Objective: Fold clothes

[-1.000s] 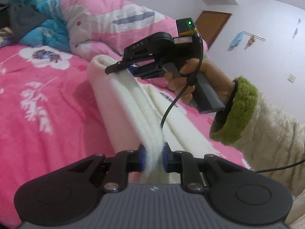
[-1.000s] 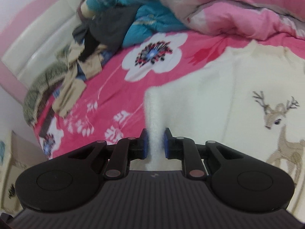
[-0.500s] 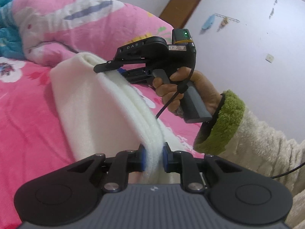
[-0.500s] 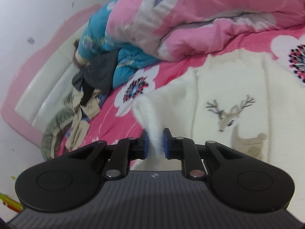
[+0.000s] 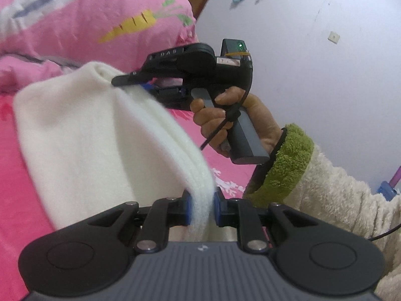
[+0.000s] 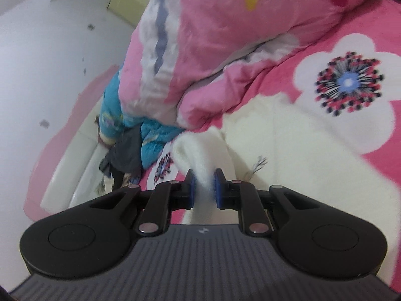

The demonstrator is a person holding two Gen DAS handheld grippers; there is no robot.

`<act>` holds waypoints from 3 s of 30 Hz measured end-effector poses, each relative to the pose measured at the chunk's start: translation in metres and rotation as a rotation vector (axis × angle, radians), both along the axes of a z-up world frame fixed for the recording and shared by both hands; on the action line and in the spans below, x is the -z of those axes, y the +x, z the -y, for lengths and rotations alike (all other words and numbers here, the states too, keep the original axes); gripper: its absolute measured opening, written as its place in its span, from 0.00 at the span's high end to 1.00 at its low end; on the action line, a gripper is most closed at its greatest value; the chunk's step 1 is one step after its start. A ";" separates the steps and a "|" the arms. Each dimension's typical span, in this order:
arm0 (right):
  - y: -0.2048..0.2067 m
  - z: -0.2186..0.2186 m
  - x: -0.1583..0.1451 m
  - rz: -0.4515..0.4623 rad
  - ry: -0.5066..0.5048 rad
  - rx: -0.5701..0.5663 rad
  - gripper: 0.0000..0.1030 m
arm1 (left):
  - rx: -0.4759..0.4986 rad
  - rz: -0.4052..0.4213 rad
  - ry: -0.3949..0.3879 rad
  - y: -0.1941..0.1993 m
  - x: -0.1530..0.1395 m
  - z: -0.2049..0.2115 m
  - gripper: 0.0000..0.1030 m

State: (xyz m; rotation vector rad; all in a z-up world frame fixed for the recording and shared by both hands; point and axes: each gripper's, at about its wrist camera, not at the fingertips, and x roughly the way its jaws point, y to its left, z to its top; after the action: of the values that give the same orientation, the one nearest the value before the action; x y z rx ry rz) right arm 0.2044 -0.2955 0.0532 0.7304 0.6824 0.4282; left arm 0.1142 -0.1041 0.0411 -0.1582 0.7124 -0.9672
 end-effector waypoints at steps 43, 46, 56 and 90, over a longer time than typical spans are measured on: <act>-0.314 0.051 0.041 -0.017 -0.120 0.296 0.43 | 0.197 -0.125 0.122 -0.023 0.024 0.050 0.37; -0.321 0.043 0.059 -0.026 -0.166 0.372 0.43 | 0.219 -0.039 0.188 -0.039 0.026 0.067 0.37; -0.319 0.050 0.082 0.020 0.020 0.379 0.63 | 0.220 0.124 0.273 -0.060 0.029 0.096 0.46; -0.305 0.074 0.098 0.050 0.329 0.252 0.94 | 0.359 -0.002 0.000 -0.027 -0.011 0.083 0.97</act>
State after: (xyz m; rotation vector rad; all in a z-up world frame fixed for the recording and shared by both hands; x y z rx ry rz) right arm -0.1006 -0.3694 -0.0444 1.0994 0.4690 0.3284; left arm 0.0868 -0.1873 0.0523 -0.0302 0.7568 -1.3094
